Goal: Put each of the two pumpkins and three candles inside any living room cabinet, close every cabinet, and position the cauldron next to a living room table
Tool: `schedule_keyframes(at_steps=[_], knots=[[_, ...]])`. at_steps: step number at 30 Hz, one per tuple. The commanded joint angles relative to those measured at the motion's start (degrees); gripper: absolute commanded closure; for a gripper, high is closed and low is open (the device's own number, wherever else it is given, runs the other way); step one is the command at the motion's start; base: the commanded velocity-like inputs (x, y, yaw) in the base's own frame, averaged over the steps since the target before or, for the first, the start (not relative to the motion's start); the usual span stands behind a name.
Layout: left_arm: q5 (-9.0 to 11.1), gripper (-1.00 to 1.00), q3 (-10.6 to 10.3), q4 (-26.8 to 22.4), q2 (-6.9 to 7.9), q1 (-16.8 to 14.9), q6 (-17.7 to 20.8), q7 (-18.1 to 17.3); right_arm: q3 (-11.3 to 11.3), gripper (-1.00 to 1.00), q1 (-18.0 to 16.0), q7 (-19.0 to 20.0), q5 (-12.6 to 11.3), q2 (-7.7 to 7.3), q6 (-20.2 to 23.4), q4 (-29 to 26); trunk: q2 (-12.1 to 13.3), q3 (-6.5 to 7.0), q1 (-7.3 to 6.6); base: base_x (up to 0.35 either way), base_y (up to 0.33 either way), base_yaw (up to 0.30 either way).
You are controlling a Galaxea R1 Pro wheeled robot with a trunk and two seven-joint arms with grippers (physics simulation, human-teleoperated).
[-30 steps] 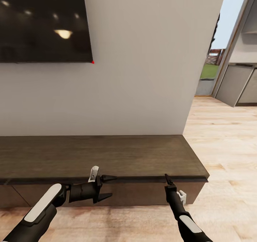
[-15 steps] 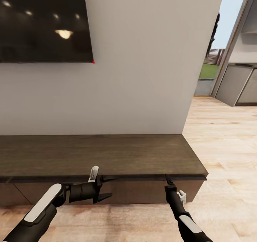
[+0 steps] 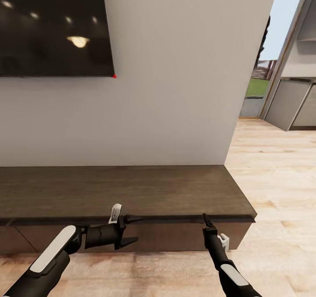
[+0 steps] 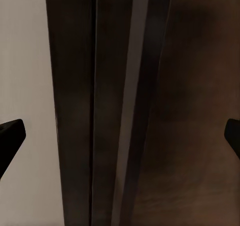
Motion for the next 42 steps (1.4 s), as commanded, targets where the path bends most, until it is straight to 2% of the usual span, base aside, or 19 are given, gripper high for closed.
schedule_keyframes(at_steps=[1,11,12,42], knots=[[0.61,-1.00,-0.08,-0.04,0.04,-0.04,0.00,0.53,0.09,-1.00,-0.03,0.19,-0.23,0.01,-0.11,0.05,-0.02,-0.05,-0.01,0.001,0.000,0.000],[0.61,-1.00,-0.07,-0.04,0.04,-0.05,0.00,0.53,0.08,-1.00,-0.03,0.04,-0.24,0.02,-0.11,0.05,-0.02,-0.05,-0.01,0.000,0.000,0.000],[0.61,-1.00,-0.07,-0.04,0.04,-0.06,0.00,0.53,0.07,1.00,-0.03,-0.04,-0.23,0.03,-0.09,0.05,-0.02,-0.05,-0.01,0.000,0.000,0.000],[0.61,-1.00,-0.08,-0.04,-0.02,-0.03,0.00,0.53,0.02,1.00,-0.03,-0.17,-0.29,0.00,-0.04,0.09,-0.02,-0.05,-0.01,0.000,0.000,0.000]])
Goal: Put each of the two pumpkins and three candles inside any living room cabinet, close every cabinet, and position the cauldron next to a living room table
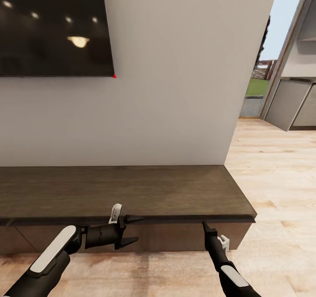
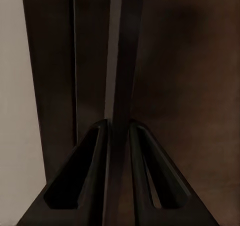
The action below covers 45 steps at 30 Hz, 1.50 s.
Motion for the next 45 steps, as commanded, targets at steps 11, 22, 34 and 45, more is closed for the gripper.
schedule_keyframes(at_steps=[11,22,34,45], knots=[[0.61,-1.00,-0.07,-0.04,0.01,-0.03,0.00,0.52,0.05,1.00,-0.06,0.69,-0.42,0.01,0.01,-0.65,-0.03,-0.04,-0.02,-0.114,0.000,0.000],[0.61,-1.00,-0.07,-0.04,-0.07,-0.03,0.00,0.52,0.05,1.00,-0.06,0.69,-0.42,0.00,0.06,-0.65,-0.03,-0.04,-0.02,-0.194,0.000,0.000],[0.60,-1.00,-0.07,-0.04,-0.07,-0.02,0.00,0.52,0.05,1.00,-0.06,0.69,-0.42,0.00,0.06,-0.65,-0.03,-0.04,-0.02,-0.158,0.000,0.000],[0.61,-1.00,-0.07,-0.04,-0.14,-0.03,0.00,0.52,0.05,1.00,-0.06,0.69,-0.42,-0.07,0.14,-0.65,-0.03,-0.04,-0.02,-0.101,0.000,0.000]])
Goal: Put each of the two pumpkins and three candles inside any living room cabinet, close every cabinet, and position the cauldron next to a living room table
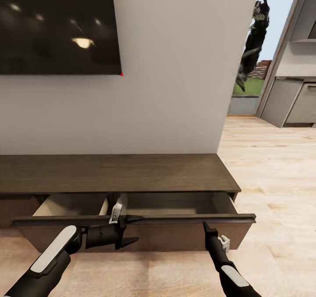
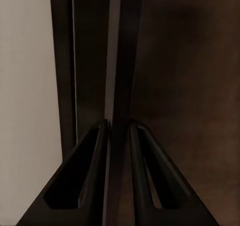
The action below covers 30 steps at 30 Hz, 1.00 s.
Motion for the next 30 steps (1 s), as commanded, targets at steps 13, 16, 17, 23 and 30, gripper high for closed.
schedule_keyframes(at_steps=[13,16,17,23,30], knots=[[0.60,-1.00,-0.07,-0.03,0.02,-0.03,0.00,0.52,0.28,1.00,-0.05,0.62,-0.19,0.01,0.04,-0.69,-0.03,-0.04,-0.04,-0.060,0.000,0.000],[0.58,-1.00,-0.07,-0.03,0.02,-0.03,0.00,0.52,0.28,1.00,-0.05,0.62,-0.19,0.01,0.05,-0.69,-0.03,-0.04,-0.04,-0.012,0.000,0.000],[0.58,-1.00,-0.07,-0.03,0.02,-0.03,0.00,0.52,0.28,1.00,-0.05,0.62,-0.19,0.01,0.05,-0.69,-0.03,-0.04,-0.04,-0.076,0.000,0.000],[0.55,-1.00,-0.07,-0.03,0.02,-0.03,0.00,0.52,0.28,1.00,-0.05,0.62,-0.19,0.01,0.13,-0.69,-0.03,-0.04,-0.04,-0.067,0.000,0.000],[0.56,-1.00,-0.07,0.03,0.02,-0.04,0.00,0.52,0.28,1.00,-0.05,0.64,-0.19,0.01,0.14,-0.69,-0.03,-0.04,-0.04,-0.040,0.000,0.000]])
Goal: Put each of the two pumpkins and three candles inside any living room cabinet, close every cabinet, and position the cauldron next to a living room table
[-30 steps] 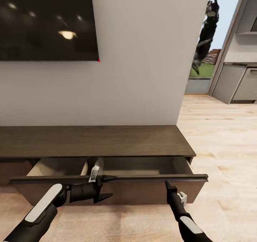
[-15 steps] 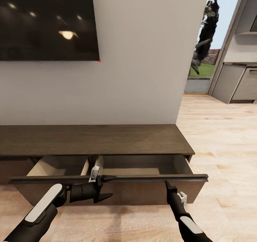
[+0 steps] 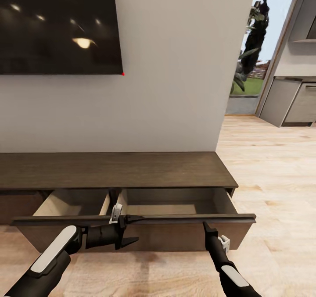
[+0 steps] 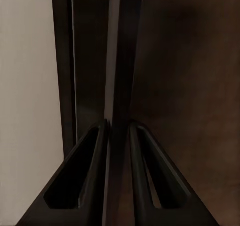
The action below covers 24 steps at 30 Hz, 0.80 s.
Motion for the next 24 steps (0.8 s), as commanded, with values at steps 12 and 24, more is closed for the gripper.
schedule_keyframes(at_steps=[12,24], knots=[[0.62,-1.00,-0.08,0.00,0.04,-0.02,0.00,0.52,0.39,1.00,-0.06,0.59,-0.12,0.03,-0.02,-0.72,-0.03,-0.04,-0.02,-0.024,0.000,0.000],[0.60,-1.00,-0.08,0.00,0.02,-0.04,0.00,0.52,0.39,1.00,-0.06,0.60,-0.12,0.03,-0.02,-0.72,-0.03,-0.04,-0.02,-0.037,0.000,0.000]])
